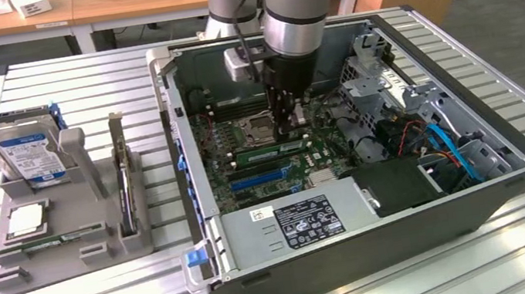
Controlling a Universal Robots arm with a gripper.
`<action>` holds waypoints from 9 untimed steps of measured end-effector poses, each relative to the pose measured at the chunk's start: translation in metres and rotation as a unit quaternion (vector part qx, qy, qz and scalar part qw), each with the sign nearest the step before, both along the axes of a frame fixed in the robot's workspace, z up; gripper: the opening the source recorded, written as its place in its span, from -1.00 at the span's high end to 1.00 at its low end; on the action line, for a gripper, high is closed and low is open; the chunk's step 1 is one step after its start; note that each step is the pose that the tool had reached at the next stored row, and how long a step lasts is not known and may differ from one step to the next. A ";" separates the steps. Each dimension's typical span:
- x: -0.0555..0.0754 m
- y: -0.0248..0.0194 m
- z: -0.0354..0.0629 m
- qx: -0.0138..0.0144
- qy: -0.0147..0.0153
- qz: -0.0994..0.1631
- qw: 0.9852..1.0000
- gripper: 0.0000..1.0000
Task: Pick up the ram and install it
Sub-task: 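Press down the ram until it locks into place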
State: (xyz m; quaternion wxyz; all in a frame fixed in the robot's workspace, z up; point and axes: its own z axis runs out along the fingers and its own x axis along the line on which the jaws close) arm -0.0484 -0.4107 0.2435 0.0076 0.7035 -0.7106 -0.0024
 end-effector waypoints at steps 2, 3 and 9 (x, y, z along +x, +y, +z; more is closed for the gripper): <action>-0.005 0.0000 -0.0001 0.000 0.000 0.000 1.000 0.80; -0.008 0.0000 -0.0001 0.000 0.000 0.000 1.000 0.80; -0.020 0.0000 -0.0004 0.000 0.000 0.000 1.000 0.80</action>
